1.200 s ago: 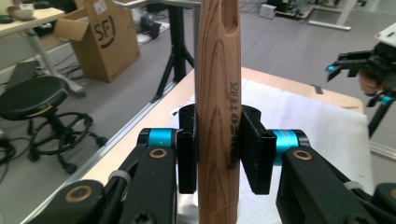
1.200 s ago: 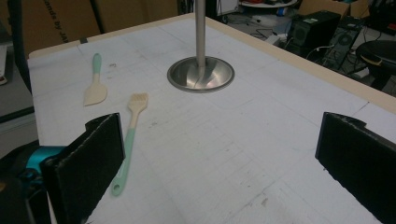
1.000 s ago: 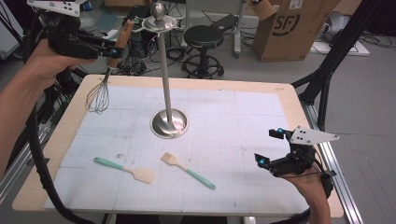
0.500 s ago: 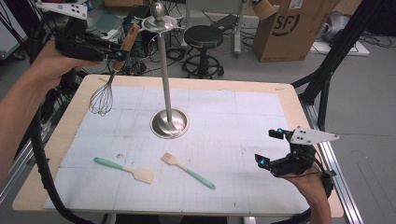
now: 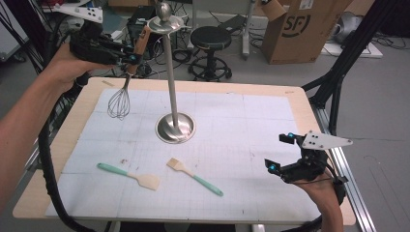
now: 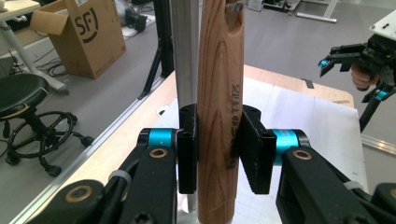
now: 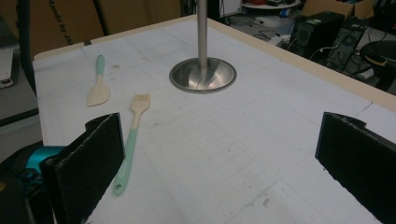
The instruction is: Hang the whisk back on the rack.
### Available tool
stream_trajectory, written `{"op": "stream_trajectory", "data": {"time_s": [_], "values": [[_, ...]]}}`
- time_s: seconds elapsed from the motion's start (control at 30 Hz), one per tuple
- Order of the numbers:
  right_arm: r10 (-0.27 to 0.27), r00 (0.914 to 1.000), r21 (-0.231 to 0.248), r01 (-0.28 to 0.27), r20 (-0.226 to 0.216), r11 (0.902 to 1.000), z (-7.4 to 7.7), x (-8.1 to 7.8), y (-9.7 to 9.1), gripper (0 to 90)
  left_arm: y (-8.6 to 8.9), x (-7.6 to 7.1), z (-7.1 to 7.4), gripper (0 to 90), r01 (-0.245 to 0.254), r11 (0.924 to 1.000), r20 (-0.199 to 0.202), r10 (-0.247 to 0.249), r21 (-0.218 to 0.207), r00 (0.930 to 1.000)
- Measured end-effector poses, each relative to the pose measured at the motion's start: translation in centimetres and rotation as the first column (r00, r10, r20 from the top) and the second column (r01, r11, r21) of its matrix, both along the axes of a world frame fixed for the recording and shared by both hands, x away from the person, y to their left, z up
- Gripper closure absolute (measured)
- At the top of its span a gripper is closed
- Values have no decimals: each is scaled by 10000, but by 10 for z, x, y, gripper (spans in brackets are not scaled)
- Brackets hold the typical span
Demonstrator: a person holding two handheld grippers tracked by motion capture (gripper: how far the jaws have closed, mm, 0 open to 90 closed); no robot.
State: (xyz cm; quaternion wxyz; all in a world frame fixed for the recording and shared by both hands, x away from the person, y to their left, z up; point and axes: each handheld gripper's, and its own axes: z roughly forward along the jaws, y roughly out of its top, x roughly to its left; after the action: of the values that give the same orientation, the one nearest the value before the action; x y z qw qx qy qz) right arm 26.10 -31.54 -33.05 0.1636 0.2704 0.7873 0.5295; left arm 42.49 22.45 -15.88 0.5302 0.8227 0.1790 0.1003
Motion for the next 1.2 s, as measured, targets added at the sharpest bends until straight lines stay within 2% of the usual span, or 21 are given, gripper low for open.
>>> {"op": "stream_trajectory", "data": {"time_s": [0.2, 0.43, 0.63, 0.67, 0.83, 0.87, 0.9, 0.93, 0.97, 1.07, 1.13, 1.2], "values": [[-2, 10000, 35, 2, -20, 10000, 0, 0, -1, 0, -10, 3, -4, 703, -20, 9999, -8, 21, 111, 10000], [25, 10000, 28, -25, 0, 10000, 1, -1, -1, 0, -13, 5, -6, 699, -3, 9999, 39, 2, 162, 10000], [0, 10000, 47, 0, -54, 10000, 0, 0, -1, 0, -17, 4, -6, 683, -501, 9980, 81, 498, 395, 9987], [-31, 10000, 66, 32, -87, 10000, -2, 0, -1, 0, -19, 3, -6, 673, -702, 9956, 64, 699, 625, 9975], [-18, 9999, 88, 19, -153, 10000, -4, 1, -2, 0, -21, 2, -7, 646, -924, 9926, 24, 925, 788, 9957], [2, 9998, 138, 1, -181, 9999, -5, 1, -2, 0, -21, 2, -7, 595, -1069, 9906, 164, 1059, 851, 9942], [41, 9998, 147, -38, -200, 9999, -5, 1, -3, 0, -21, 2, -7, 555, -1069, 9906, 164, 1059, 851, 9942], [65, 9997, 168, -61, -236, 9998, -6, 1, -3, 0, -21, 0, -7, 497, -1397, 9857, 202, 1384, 937, 9902], [65, 9997, 168, -61, -236, 9998, -6, 1, -3, 0, -21, 0, -7, 464, -1397, 9857, 202, 1384, 937, 9902], [146, 9994, 194, -140, -302, 9997, -7, 1, -2, 0, -18, -9, -8, 427, -1471, 9858, 503, 1434, 810, 9884], [217, 9993, 256, -209, -289, 9995, -7, 1, 0, 0, -13, -20, -6, 356, -1609, 9838, 724, 1553, 786, 9852], [263, 9992, 244, -255, -304, 9994, -7, 1, 1, 0, -11, -24, -5, 328, -1652, 9837, 766, 1597, 717, 9842]]}}
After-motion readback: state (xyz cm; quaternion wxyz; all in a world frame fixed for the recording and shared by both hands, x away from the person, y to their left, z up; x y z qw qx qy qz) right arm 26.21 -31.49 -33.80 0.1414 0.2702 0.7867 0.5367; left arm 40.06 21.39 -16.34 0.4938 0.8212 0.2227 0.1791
